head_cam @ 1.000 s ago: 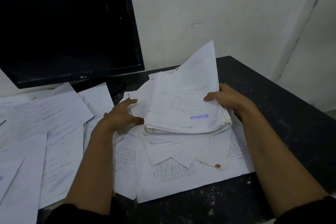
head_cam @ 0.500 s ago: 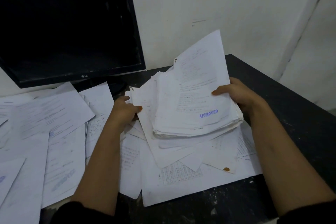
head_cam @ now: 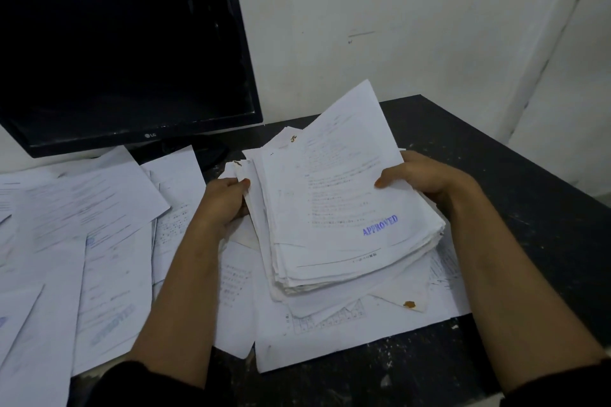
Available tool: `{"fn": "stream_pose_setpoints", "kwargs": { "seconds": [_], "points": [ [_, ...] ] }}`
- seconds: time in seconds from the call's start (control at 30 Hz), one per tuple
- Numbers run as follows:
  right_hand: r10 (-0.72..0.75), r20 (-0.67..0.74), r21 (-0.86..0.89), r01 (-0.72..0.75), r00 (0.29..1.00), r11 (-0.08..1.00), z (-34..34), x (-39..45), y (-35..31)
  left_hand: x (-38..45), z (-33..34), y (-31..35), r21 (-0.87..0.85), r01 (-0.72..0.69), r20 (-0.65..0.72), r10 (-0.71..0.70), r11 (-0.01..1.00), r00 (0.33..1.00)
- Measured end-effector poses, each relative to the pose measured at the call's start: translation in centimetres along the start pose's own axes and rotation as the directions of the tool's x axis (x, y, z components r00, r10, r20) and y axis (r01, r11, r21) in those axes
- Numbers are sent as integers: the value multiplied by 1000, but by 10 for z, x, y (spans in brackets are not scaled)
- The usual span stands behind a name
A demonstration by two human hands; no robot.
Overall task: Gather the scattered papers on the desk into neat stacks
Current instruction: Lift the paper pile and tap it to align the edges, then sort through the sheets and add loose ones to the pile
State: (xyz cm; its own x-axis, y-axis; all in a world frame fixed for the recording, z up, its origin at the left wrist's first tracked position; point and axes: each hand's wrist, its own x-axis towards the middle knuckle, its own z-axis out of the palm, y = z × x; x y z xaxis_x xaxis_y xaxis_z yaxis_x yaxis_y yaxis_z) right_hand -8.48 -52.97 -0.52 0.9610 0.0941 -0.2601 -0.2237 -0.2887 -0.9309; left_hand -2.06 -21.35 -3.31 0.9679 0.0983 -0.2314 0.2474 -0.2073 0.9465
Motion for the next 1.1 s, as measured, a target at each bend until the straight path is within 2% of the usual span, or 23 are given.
{"fn": "stream_pose_setpoints", "kwargs": {
  "seconds": [0.1,0.2,0.3,0.4,0.5,0.67,0.83,0.9,0.97,1.1],
  "points": [
    [-55,-69,-77,50,996,996,3,-1,-5,2,0,-2,29,-24,9,24,999,1000],
    [-78,-179,-10,78,981,997,6,1,-3,-1,2,1,-13,-9,4,9,1000,1000],
    [-45,-156,21,49,987,999,12,6,1,-9,2,8,-10,12,46,-11,1000,999],
    [-13,-82,-83,6,997,997,22,14,4,-13,6,7,-73,23,129,-14,997,992],
    [-15,-88,-255,-8,996,967,30,20,7,-19,10,5,-146,2,158,21,989,987],
    [-43,-153,-416,-25,987,909,32,24,11,-11,7,-3,-187,-166,159,196,968,968],
    [-150,-236,-314,70,960,947,28,20,13,-21,6,12,-322,-294,112,344,900,932],
    [-211,-242,-106,190,947,976,28,18,10,-27,4,17,-368,-328,107,390,870,915],
    [-269,-241,81,295,933,952,32,12,4,-38,1,23,-395,-382,101,453,835,886],
    [-371,-324,203,447,870,871,38,1,-14,-53,-10,34,-425,-449,92,531,786,843]
  ]
}}
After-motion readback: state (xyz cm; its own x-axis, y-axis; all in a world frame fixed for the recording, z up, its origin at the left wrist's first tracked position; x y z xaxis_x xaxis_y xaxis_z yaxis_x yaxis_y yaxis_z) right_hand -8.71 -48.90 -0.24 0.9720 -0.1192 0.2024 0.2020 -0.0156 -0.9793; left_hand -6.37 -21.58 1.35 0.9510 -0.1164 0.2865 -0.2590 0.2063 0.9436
